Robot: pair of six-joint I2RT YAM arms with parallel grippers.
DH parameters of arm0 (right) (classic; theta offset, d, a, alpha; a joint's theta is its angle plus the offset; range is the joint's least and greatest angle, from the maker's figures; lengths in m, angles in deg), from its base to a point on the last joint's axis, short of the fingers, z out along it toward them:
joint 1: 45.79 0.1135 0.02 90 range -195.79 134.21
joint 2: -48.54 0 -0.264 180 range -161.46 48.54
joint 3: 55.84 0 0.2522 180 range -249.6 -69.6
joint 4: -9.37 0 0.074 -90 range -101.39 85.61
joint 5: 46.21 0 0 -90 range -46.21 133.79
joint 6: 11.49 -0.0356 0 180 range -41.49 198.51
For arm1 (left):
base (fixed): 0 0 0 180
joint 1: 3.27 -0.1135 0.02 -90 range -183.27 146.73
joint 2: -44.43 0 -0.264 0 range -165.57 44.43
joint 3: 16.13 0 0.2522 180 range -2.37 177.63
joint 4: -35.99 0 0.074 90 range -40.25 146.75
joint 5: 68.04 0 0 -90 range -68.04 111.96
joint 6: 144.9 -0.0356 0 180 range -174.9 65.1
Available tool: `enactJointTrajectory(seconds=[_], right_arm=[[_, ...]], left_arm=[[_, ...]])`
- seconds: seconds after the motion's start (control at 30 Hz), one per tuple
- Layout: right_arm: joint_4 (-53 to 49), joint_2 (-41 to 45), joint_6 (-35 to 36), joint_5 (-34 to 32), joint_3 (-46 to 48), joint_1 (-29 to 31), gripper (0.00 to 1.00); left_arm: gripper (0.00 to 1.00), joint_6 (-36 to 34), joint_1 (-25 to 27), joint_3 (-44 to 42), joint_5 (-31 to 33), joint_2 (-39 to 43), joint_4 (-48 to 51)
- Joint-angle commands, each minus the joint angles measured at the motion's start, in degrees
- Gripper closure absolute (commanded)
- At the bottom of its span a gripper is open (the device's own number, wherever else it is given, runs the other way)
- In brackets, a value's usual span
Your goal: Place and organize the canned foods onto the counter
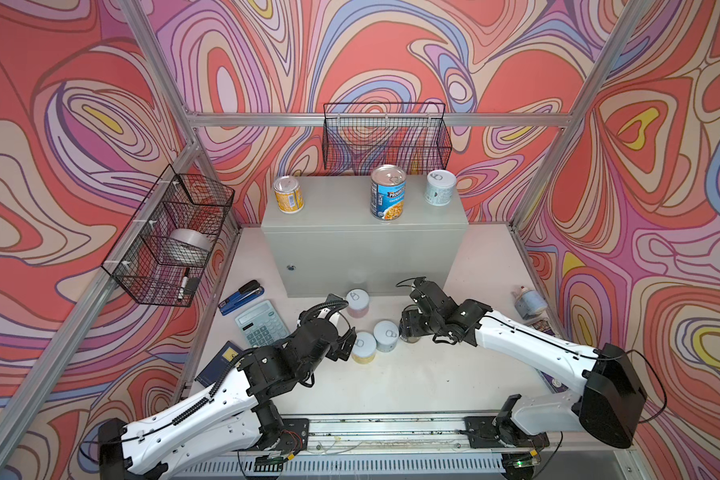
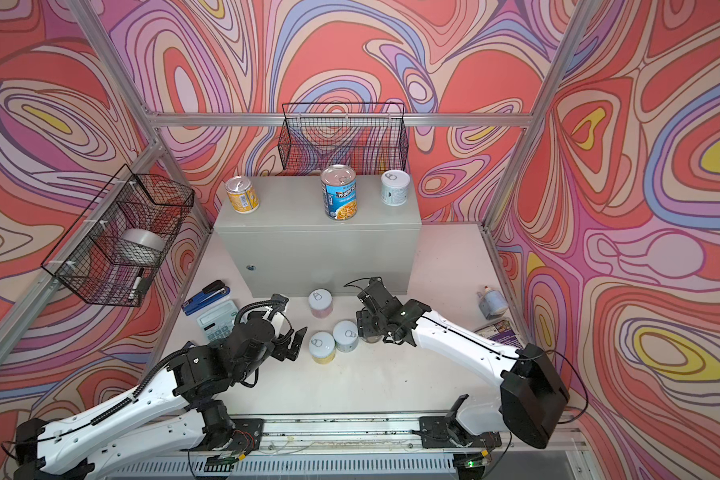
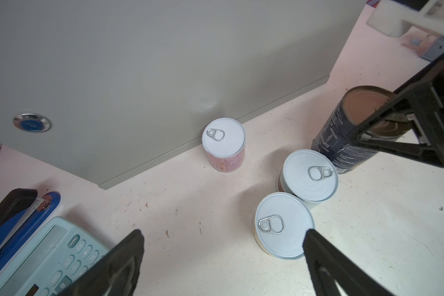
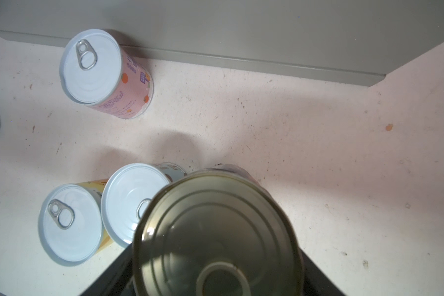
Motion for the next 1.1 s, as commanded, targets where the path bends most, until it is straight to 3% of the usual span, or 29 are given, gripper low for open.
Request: enactJointTrajectory(seconds=[0.0, 0.57, 1.07], right_arm=[[1.66, 3.88, 0.68, -0.81, -3.47, 0.02, 0.54], [-0.92, 10.46, 1.98, 2.06, -8.02, -0.56, 0.54], [-0.14, 15.18, 0.01, 6.98, -8.28, -0.68, 0.55]], left_arm=[[0.0, -0.17, 0.12, -0.18, -1.86, -0.98, -1.14], [0.0, 1.94, 0.12, -2.54, -16.55, -6.6, -12.65], [0.0, 4.4, 0.04, -2.45, -22.36, -13.78, -25.59]])
